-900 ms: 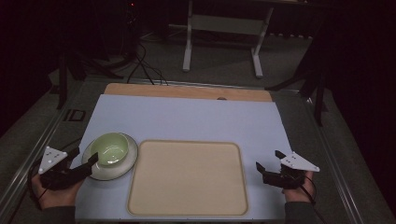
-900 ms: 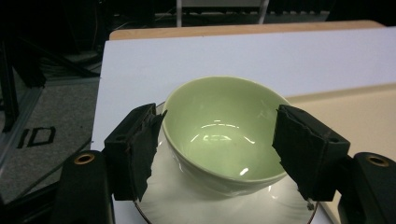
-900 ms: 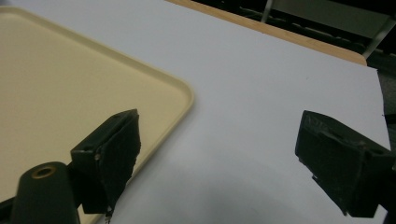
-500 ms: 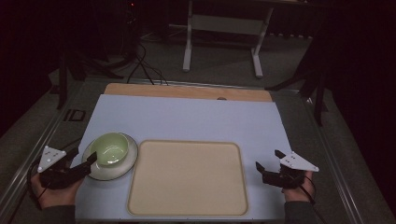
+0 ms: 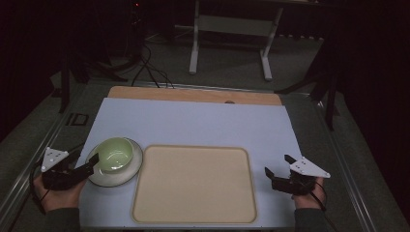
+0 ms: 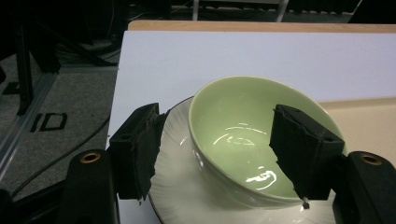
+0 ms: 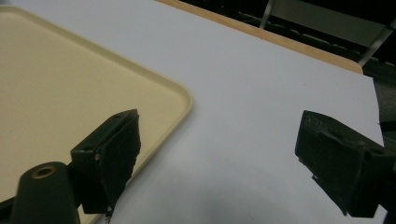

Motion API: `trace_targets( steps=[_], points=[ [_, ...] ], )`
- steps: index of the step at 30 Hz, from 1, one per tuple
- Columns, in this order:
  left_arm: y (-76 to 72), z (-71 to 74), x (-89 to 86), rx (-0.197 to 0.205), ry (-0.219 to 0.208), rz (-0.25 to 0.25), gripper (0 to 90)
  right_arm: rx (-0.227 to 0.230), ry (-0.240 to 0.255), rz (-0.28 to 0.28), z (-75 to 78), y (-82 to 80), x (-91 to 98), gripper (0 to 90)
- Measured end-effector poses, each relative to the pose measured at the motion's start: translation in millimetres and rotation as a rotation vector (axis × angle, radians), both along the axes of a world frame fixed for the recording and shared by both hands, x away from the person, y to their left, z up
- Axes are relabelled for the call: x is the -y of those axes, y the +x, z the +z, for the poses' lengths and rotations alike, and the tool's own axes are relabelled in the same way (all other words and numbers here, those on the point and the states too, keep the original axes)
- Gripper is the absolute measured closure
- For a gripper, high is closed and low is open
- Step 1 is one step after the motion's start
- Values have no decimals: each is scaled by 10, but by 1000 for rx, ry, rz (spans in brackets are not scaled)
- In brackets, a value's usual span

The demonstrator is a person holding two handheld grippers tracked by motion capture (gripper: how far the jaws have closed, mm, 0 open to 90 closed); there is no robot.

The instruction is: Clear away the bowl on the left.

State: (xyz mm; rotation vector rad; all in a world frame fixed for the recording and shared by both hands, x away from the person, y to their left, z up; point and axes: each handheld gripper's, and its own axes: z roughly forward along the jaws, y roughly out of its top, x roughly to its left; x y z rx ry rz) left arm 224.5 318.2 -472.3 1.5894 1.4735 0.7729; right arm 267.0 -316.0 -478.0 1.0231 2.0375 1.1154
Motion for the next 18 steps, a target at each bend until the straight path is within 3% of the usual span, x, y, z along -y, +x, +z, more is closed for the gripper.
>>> trace_targets(
  steps=[18],
  points=[
    [261,-115,-29,-100,0,34,404,10,4,-3,8,-7,1,136]
  ],
)
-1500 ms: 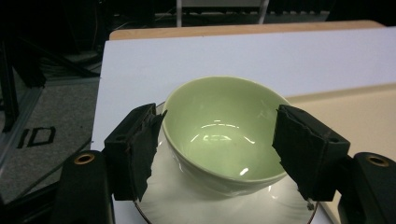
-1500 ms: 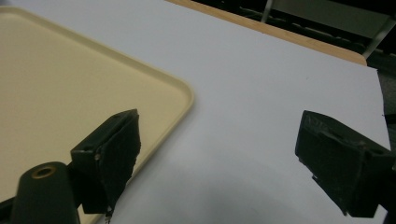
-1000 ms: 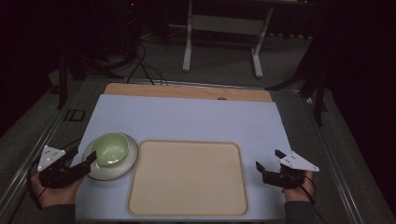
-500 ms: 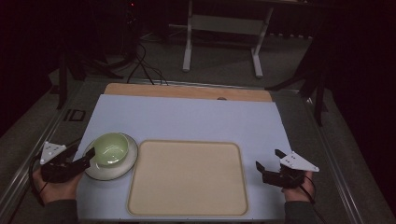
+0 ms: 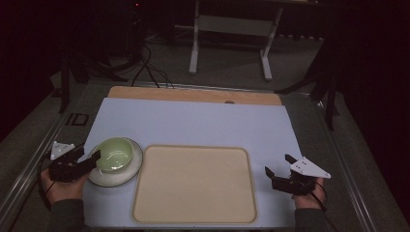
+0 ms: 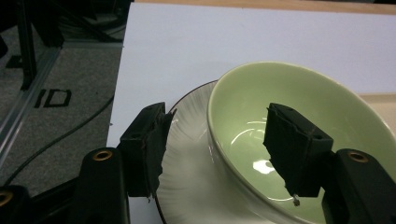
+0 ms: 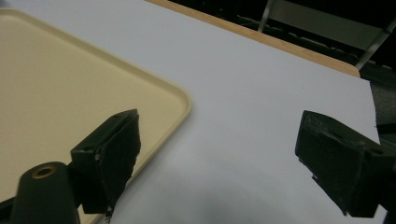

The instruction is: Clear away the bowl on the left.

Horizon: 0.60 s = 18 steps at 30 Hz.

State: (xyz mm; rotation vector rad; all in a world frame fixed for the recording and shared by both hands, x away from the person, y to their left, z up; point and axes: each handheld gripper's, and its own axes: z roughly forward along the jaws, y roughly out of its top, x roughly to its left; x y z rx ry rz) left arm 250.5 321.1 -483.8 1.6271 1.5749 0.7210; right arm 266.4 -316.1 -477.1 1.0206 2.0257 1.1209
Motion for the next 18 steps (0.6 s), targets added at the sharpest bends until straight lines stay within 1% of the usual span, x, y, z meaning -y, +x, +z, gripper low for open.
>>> trace_targets(
  steps=[2,3,4,5,8,16,18],
  points=[
    [20,-11,4,-13,3,2,412,1,0,1,0,0,0,136],
    [20,-11,4,-13,3,2,418,1,0,1,0,0,0,136],
    [46,-27,4,-30,5,10,418,1,-1,1,0,-1,0,136],
    [56,-32,0,-36,6,12,422,3,-1,0,2,-2,1,136],
    [93,-52,-11,-52,-2,20,437,4,-1,0,2,-1,2,136],
    [185,-110,-11,-107,-25,21,553,6,-2,3,4,-2,3,136],
    [208,-127,-17,-123,-33,22,564,6,-2,4,4,-3,2,136]
  ],
)
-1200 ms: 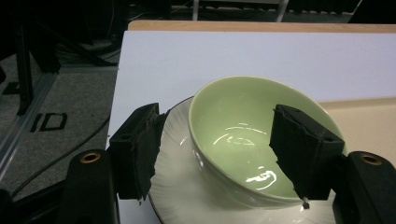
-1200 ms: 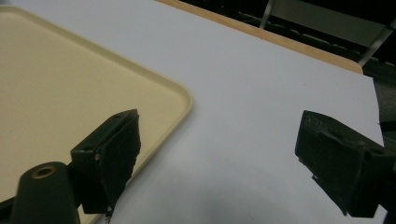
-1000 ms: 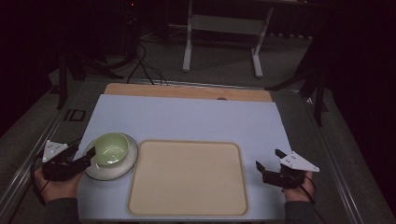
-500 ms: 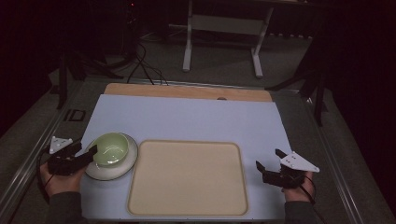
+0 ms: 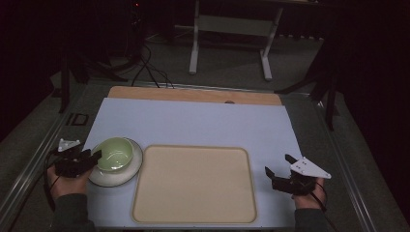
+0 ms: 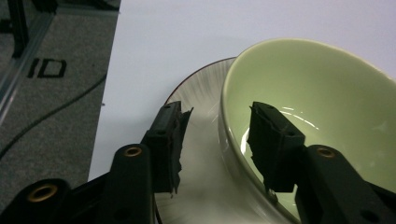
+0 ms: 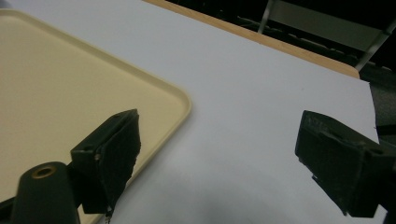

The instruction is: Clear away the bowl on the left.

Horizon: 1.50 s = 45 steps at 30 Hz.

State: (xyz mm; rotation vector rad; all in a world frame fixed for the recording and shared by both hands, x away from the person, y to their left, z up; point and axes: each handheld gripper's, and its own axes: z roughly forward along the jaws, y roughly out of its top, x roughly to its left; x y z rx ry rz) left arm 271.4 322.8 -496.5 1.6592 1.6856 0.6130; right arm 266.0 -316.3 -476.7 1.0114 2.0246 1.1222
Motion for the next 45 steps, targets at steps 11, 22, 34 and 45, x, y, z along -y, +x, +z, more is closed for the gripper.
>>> trace_targets(
  steps=[11,22,34,45],
  points=[
    [92,-49,-6,-65,-50,-4,650,-1,-1,-1,-1,0,-1,136],
    [161,-88,-20,-98,-102,-9,693,-4,-1,1,-2,1,-1,136],
    [178,-102,-35,-126,-153,-42,723,-3,-4,2,1,1,1,136],
    [173,-92,-40,-148,-171,-46,805,-4,-6,2,1,2,1,136]
  ],
)
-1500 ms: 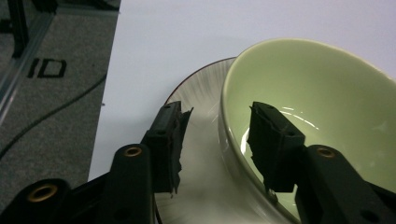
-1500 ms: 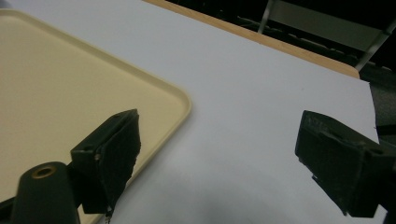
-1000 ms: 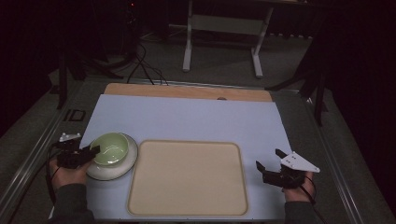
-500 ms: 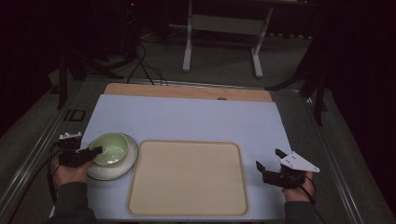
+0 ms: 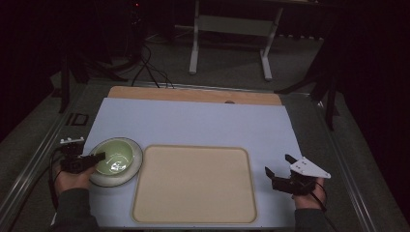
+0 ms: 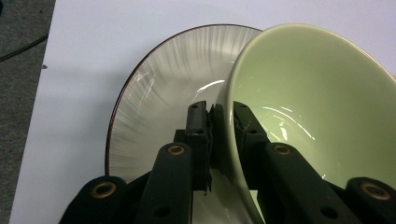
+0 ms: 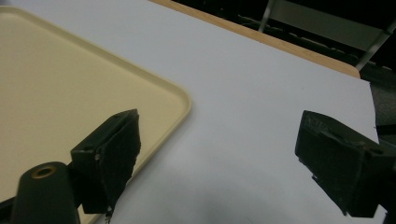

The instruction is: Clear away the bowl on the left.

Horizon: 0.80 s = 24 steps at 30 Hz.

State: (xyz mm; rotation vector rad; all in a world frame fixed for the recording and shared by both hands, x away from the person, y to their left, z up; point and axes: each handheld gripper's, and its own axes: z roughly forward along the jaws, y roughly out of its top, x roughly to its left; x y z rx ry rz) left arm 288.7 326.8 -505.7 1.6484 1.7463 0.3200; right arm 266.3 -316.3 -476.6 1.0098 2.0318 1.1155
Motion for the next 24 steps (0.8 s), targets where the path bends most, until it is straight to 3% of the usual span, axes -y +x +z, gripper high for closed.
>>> trace_targets(
  steps=[9,13,16,24],
  points=[
    [-17,5,2,1,2,-20,824,-1,0,0,3,-1,5,137],
    [-29,7,8,4,-14,-25,823,-1,1,0,5,-2,5,137],
    [-39,8,-3,13,-50,-33,820,1,4,-1,6,-3,6,137],
    [-53,10,-1,26,-52,-25,819,2,3,-1,9,-3,11,137]
  ],
)
